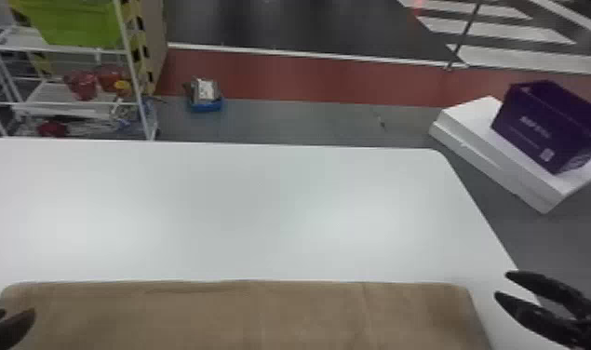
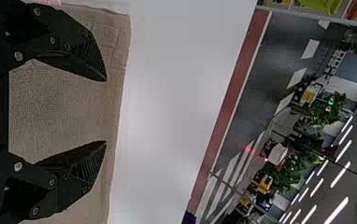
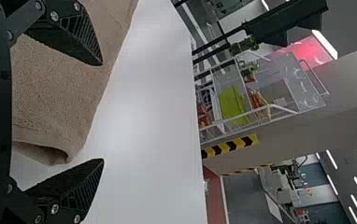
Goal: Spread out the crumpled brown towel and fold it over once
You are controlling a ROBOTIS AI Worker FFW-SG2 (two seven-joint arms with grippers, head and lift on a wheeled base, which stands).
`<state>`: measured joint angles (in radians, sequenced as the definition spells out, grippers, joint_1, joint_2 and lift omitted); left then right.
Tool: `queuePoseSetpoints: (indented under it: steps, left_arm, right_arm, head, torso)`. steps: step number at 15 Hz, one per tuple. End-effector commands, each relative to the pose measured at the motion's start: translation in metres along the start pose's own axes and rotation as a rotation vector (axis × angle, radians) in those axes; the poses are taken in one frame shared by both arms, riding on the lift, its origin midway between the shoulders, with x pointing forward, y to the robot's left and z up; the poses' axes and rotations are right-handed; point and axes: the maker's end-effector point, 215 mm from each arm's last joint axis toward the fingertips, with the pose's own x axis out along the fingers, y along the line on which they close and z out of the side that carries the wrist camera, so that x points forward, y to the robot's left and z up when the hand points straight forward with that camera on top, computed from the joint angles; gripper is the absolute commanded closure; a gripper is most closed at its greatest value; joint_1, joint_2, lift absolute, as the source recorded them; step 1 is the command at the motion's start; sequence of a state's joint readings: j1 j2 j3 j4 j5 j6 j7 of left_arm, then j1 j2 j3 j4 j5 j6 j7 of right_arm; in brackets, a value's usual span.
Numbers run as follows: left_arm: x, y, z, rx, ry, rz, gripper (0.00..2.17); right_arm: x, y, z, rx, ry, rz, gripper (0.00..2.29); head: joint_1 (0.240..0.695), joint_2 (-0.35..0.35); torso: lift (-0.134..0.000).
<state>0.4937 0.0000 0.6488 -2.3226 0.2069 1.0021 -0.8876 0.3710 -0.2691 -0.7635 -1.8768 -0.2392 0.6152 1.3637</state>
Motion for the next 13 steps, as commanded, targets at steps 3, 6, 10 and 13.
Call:
queuePoseSetpoints:
  steps: [3,6,10,13]
  left_arm:
    - [-0.010,0.009,-0.013,-0.065,0.062,0.073,0.46]
    - [-0.008,0.009,-0.013,-0.070,0.064,0.078,0.46]
    - [-0.011,0.014,-0.012,-0.085,0.076,0.102,0.46]
    - [-0.018,0.025,-0.005,-0.084,0.068,0.135,0.46]
  right_arm:
    - [0.016,0.001,0.002,0.050,0.066,-0.024,0.17]
    - [0.020,0.000,0.010,0.082,0.059,-0.047,0.17]
    - [0.025,-0.005,0.012,0.117,0.048,-0.078,0.17]
    - [0.026,-0.009,0.009,0.143,0.037,-0.087,0.17]
  head:
    - [0.695,-0.110]
    - [0.695,-0.097]
    - [0.695,-0.095]
    - [0.695,-0.078]
  torso:
    - [-0.123]
    - [-0.123]
    - [-0.123]
    - [-0.123]
